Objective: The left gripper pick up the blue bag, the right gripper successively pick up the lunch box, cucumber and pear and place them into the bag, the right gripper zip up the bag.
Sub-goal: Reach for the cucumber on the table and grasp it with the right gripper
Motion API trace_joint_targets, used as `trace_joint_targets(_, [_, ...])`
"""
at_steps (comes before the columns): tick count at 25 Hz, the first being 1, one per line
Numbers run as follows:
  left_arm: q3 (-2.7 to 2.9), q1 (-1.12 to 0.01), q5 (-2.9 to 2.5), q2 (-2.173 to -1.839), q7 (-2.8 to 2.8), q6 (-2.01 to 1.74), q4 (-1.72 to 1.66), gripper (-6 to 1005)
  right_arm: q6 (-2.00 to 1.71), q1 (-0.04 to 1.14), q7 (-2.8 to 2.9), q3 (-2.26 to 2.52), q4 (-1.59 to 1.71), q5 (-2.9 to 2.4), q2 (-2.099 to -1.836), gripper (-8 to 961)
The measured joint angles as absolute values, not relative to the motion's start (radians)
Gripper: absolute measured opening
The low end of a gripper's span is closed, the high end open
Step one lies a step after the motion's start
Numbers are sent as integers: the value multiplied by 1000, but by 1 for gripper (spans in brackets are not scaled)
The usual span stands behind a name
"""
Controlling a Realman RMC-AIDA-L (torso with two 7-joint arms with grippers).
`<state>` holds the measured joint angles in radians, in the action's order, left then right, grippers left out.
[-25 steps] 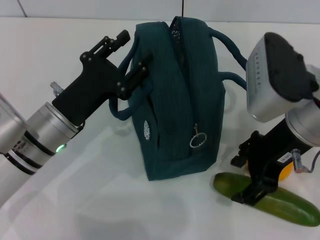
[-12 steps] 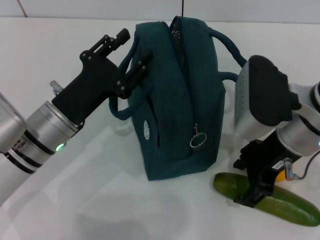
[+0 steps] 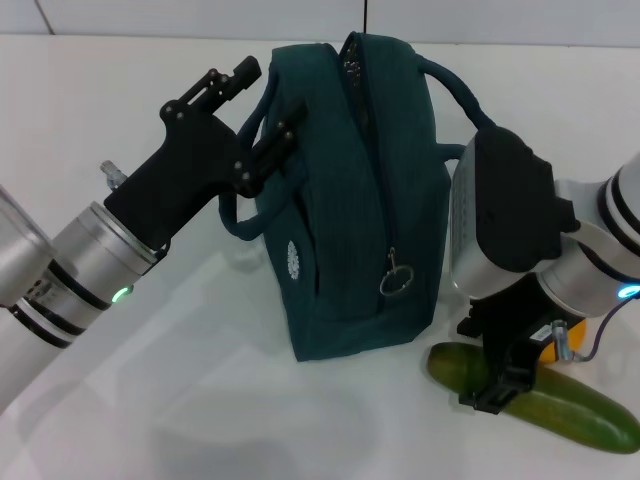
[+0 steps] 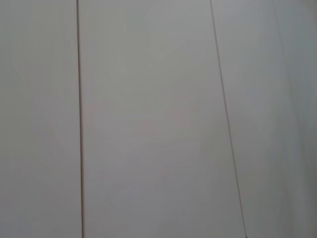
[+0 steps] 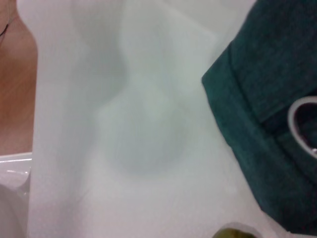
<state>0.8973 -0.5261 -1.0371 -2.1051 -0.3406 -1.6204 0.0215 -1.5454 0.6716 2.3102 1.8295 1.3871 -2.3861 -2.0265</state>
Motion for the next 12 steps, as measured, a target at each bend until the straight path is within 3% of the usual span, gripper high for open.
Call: trace_joint_targets(12, [897,-526,-1038,-2106,-340,-1623,24,613,-1527,682,2310,1855,1351,-2389,-2028,642])
